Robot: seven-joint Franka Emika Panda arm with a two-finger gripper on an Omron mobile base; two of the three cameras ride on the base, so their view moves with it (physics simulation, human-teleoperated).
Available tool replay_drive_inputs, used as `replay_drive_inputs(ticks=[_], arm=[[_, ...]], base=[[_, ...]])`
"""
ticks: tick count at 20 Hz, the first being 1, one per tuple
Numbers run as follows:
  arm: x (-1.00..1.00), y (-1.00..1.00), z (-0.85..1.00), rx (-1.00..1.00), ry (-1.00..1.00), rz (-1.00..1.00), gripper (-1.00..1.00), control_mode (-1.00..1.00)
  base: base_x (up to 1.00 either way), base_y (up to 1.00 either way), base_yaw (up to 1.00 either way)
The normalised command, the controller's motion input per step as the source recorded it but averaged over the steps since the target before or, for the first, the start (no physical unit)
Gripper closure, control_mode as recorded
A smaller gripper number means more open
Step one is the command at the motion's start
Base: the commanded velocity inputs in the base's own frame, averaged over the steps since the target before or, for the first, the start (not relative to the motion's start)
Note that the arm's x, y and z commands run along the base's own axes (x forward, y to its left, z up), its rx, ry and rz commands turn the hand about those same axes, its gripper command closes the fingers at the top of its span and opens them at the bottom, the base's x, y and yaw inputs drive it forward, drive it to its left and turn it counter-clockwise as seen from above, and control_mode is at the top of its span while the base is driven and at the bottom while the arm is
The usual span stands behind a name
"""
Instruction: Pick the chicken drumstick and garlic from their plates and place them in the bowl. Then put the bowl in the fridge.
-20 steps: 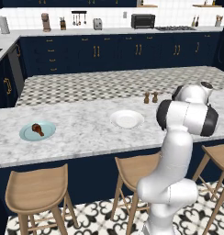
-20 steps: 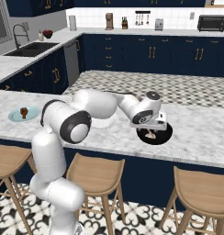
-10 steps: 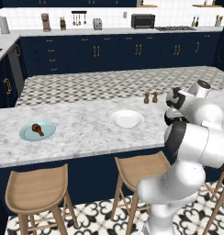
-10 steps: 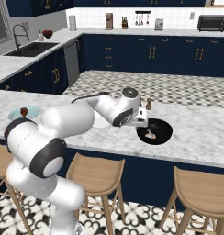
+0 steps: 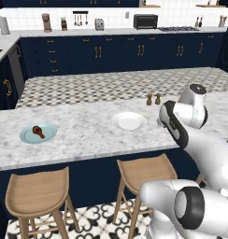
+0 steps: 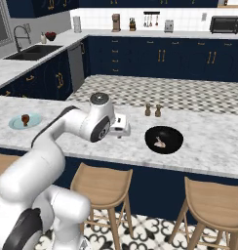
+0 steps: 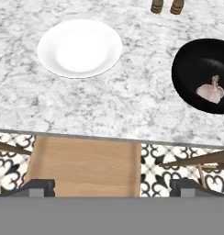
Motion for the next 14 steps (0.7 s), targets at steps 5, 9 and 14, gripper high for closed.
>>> replay_drive_inputs(ticks=[5, 9, 14], arm=[[-0.02, 0.47, 0.45, -0.04, 0.00, 0.00, -1.00, 1.00], [0.00, 0.00, 0.00, 0.00, 0.00, 0.00, -1.00, 1.00], [0.00, 0.00, 0.00, 0.00, 0.00, 0.00, -1.00, 1.00]], base=[[0.00, 0.16, 0.00], [-0.43, 0.99, 0.00], [-0.45, 1.00, 0.00]])
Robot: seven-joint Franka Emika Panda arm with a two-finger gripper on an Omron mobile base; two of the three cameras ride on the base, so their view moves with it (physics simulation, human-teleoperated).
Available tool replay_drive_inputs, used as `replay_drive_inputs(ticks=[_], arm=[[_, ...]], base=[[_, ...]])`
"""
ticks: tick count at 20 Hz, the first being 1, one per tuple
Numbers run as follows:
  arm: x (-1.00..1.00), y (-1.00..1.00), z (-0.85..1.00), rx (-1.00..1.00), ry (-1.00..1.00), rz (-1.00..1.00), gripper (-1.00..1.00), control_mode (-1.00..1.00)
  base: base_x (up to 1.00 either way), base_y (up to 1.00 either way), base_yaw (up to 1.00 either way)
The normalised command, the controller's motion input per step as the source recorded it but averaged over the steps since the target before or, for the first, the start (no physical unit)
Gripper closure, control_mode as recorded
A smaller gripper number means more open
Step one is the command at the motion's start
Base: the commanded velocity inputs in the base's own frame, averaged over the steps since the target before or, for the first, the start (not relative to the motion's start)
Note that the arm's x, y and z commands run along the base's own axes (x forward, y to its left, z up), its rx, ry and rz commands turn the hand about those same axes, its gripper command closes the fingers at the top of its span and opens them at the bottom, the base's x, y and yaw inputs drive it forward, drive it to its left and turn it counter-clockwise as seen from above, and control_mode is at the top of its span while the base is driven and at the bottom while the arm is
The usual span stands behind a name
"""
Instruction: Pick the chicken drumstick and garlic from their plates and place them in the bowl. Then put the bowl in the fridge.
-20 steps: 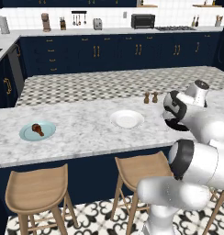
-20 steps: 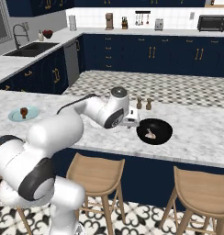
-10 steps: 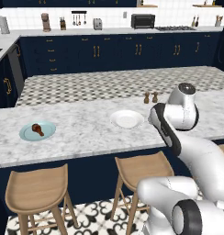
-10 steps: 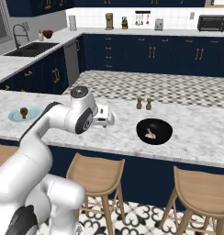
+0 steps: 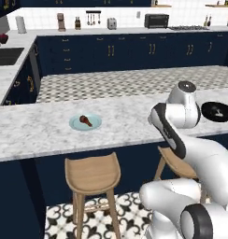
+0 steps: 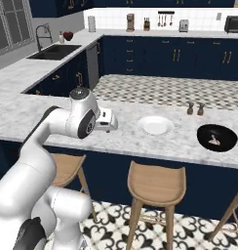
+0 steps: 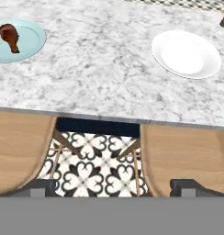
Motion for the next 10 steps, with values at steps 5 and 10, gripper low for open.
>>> replay_drive_inputs(ticks=[5, 10], arm=[[0.00, 0.00, 0.00, 0.00, 0.00, 0.00, -1.00, 1.00], [0.00, 0.00, 0.00, 0.00, 0.00, 0.00, -1.00, 1.00]], base=[[-0.04, 1.00, -0.02], [0.88, 0.73, 0.00]])
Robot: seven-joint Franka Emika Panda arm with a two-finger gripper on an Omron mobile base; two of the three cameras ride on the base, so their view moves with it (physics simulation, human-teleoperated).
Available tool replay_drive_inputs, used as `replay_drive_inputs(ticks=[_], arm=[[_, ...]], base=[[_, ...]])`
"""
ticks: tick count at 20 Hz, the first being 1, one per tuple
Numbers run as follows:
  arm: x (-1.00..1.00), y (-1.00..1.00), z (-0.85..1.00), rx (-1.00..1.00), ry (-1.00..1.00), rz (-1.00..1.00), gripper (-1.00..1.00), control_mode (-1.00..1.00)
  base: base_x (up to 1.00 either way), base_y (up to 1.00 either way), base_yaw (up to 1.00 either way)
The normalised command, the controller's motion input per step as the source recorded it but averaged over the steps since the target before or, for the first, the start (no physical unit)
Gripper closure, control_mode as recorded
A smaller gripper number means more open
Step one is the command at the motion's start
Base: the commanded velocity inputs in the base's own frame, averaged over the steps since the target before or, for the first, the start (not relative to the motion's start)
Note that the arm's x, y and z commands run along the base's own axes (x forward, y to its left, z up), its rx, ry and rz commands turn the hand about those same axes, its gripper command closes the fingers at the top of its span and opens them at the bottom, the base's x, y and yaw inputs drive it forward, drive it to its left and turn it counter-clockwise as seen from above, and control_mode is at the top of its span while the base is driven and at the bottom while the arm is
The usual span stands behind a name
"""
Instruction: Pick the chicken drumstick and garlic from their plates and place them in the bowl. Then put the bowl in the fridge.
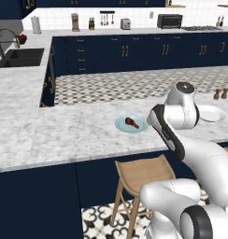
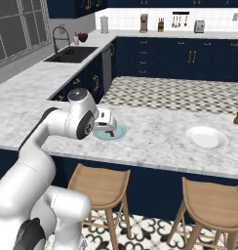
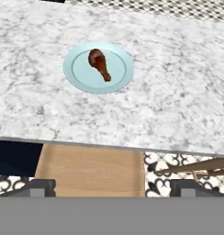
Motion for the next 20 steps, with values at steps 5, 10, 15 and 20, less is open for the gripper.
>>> replay_drive_inputs(ticks=[5, 10, 15, 20], arm=[[0.20, 0.00, -0.04, 0.00, 0.03, 0.01, -1.00, -1.00], [1.00, 0.13, -0.22, 0.00, 0.11, 0.11, -1.00, -1.00], [1.00, 0.28, -0.35, 0.01, 0.07, 0.05, -1.00, -1.00], [0.80, 0.05, -0.55, 0.04, 0.01, 0.01, -1.00, -1.00]], base=[[0.79, 0.41, 0.00], [0.00, 0.00, 0.00], [0.00, 0.00, 0.00], [0.00, 0.00, 0.00]])
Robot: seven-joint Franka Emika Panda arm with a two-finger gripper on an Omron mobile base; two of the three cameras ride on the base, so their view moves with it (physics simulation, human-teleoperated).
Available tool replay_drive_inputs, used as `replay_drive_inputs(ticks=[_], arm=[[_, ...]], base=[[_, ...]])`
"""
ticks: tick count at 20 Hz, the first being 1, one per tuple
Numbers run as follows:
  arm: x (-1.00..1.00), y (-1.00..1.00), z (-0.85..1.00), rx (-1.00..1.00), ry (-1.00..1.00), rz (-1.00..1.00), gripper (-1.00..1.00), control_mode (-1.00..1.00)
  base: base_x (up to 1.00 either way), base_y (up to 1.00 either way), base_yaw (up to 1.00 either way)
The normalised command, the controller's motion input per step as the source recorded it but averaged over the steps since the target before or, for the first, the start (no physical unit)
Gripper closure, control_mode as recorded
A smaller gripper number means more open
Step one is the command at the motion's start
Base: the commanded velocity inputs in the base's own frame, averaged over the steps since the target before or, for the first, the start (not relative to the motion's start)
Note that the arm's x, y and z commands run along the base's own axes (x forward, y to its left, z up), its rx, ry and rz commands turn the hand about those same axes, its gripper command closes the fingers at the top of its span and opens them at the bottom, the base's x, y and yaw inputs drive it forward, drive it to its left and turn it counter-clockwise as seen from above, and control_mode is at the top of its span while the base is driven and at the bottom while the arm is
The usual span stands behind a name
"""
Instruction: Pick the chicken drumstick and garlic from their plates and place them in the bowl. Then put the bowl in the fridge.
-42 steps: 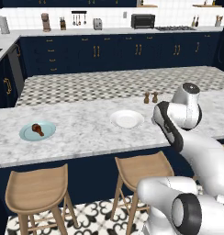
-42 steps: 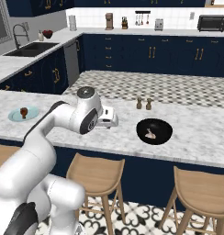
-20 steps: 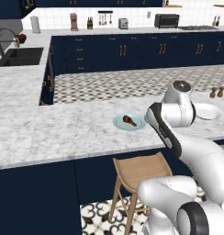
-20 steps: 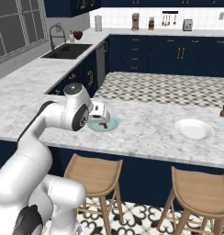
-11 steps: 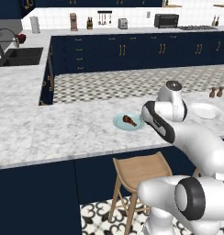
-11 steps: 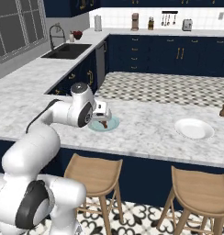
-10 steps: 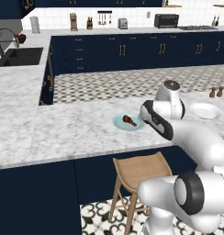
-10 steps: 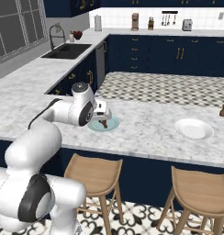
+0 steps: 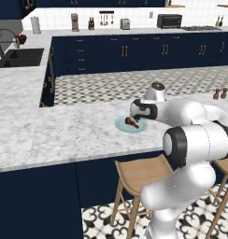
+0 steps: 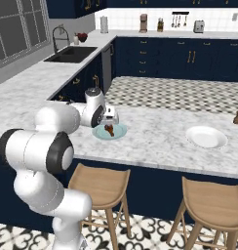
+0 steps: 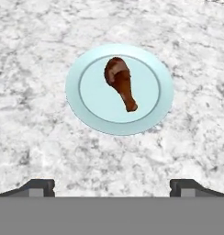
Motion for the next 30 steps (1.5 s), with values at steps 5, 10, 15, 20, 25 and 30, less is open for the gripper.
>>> replay_drive_inputs(ticks=[5, 10, 15, 20, 25, 30], arm=[[0.71, 0.00, -0.60, 0.00, 0.00, 0.03, -1.00, -1.00], [0.62, 0.00, -0.35, 0.00, 0.06, 0.00, -1.00, -1.00], [0.44, 0.00, -0.31, 0.00, 0.00, 0.01, -1.00, -1.00], [0.38, 0.00, -0.29, 0.00, 0.00, 0.01, -1.00, -1.00], [0.26, -0.03, -0.32, 0.00, 0.00, 0.03, -1.00, -1.00], [0.22, -0.15, -0.29, 0.00, 0.00, 0.05, -1.00, -1.00]], base=[[0.00, 0.00, 0.00], [0.00, 0.00, 0.00], [0.00, 0.00, 0.00], [0.00, 0.00, 0.00], [0.00, 0.00, 0.00], [0.00, 0.00, 0.00]])
